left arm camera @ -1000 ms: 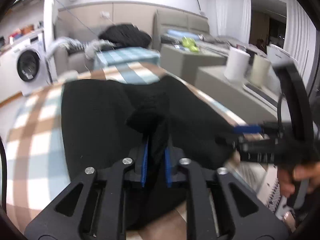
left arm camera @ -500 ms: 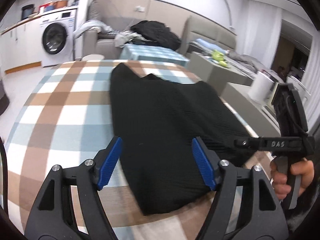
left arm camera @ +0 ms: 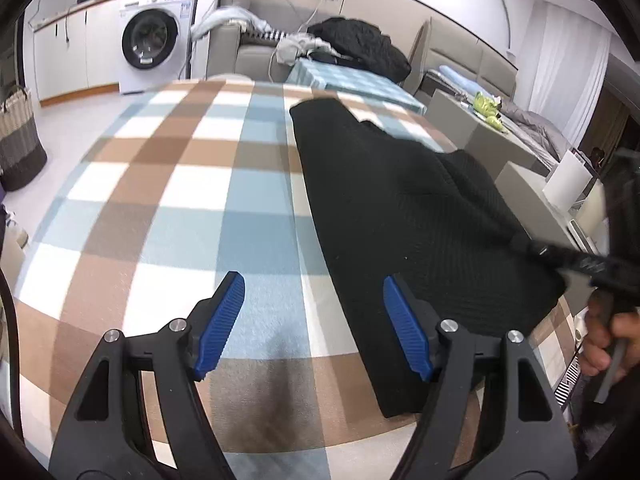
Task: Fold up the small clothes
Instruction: 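Open the left gripper and withdraw both grippers from the folded sweater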
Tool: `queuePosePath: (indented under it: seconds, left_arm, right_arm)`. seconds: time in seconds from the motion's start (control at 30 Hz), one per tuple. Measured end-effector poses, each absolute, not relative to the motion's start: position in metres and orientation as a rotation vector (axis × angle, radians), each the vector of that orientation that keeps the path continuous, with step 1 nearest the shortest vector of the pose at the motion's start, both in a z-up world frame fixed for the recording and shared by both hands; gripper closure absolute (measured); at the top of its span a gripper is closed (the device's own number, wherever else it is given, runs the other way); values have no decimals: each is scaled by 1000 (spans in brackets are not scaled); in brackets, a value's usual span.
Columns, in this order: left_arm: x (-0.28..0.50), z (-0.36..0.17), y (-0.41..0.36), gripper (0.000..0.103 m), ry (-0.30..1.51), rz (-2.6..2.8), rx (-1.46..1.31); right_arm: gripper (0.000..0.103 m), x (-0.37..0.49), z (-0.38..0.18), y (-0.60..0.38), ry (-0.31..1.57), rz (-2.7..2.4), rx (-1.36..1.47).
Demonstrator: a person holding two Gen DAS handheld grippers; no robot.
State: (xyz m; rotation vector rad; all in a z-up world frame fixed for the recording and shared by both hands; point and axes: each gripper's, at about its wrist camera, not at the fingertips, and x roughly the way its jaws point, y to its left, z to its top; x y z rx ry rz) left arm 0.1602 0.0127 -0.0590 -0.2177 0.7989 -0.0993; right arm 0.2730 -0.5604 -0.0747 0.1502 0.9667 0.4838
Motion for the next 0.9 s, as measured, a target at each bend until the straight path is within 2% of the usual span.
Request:
queuePosePath:
  seconds: [0.07, 0.13, 0.23, 0.37, 0.6, 0.9]
  left_arm:
    - [165, -66, 9, 33, 827, -108, -214]
    - [168, -72, 2, 33, 851, -120, -196]
    - [170, -80, -10, 33, 877, -141, -170]
    - [160, -87, -27, 33, 905, -205, -146]
    - [144, -86, -18, 33, 903, -205, -187]
    - [137, -87, -22, 33, 915, -213, -147]
  right_arm:
    - [88, 281, -94, -565, 1045, 454, 164]
    - [72, 277, -95, -572, 1039, 435, 193]
    - [61, 267, -86, -581, 1001, 434, 194]
    - [61, 262, -90, -589, 1037, 451, 210]
    - [61, 229, -66, -588, 932, 580, 237]
    - [61, 270, -92, -569, 990, 597, 214]
